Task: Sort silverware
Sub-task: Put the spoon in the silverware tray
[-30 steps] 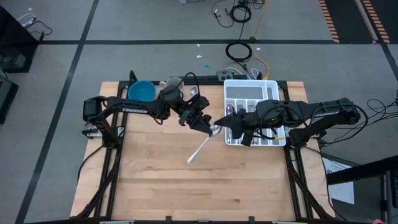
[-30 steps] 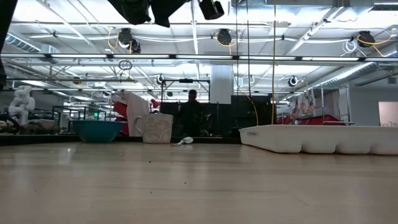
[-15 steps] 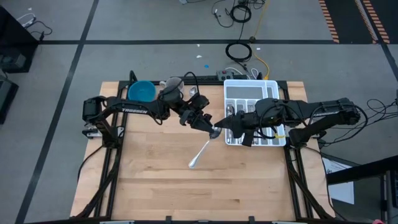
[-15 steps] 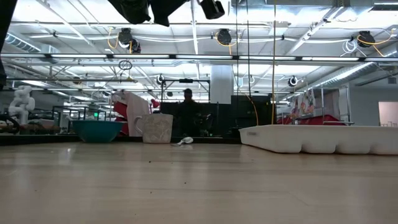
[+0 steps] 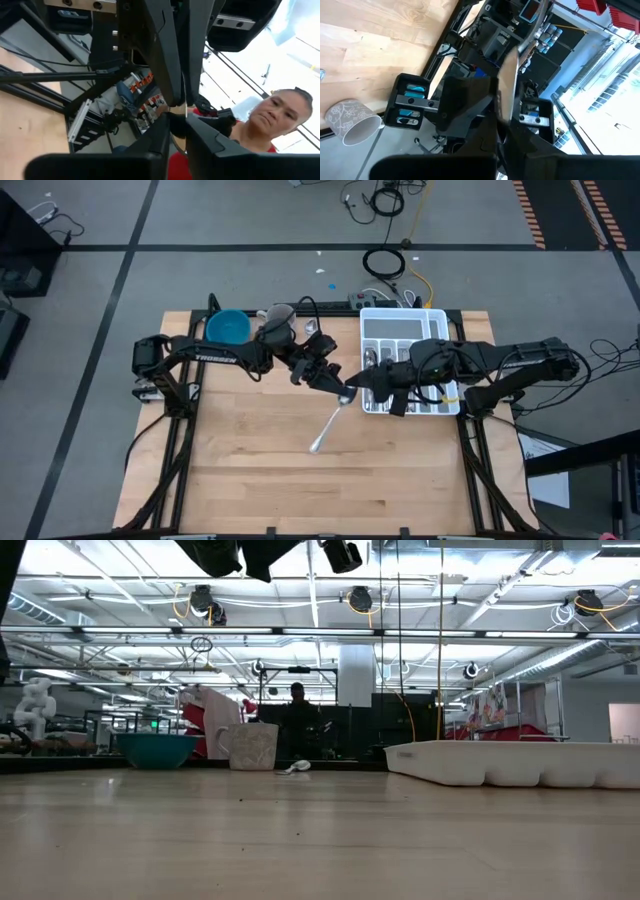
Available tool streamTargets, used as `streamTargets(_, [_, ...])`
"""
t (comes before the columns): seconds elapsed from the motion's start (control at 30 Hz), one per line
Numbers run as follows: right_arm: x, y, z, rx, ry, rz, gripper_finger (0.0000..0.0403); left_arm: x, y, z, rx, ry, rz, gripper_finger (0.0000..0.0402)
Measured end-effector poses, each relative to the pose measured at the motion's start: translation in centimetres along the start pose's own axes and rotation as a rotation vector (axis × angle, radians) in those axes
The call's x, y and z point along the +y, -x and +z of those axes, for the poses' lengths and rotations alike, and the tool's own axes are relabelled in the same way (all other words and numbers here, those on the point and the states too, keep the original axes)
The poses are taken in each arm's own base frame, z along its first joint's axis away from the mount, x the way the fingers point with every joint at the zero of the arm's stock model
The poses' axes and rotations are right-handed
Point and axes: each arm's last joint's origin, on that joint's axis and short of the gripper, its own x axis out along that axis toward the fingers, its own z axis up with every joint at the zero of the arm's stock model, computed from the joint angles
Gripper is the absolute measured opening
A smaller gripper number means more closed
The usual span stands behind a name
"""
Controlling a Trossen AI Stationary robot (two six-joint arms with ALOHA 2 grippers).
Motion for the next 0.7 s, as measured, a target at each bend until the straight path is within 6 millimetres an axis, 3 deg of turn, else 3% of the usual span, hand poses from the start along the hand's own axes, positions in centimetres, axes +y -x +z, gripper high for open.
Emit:
streamTargets(0.17, [0.01,0.01,-0.05,0.009,-0.011,0.004,0.0001,0.16,0.02,0.0,-0.016,-0.021,0.017,0.0012])
streamTargets(0.43, [-0.05,0.04,-0.17,0.04,-0.228,0.002,0.0014,0.11,0.02,0.07,-0.032,-0.029,0.018,0.0009])
streamTargets(0.7, [0.02,0.18,-0.61,0.175,-0.4,0.028,0.0128,0.2,-0.06,0.01,-0.033,-0.036,0.019,0.0003])
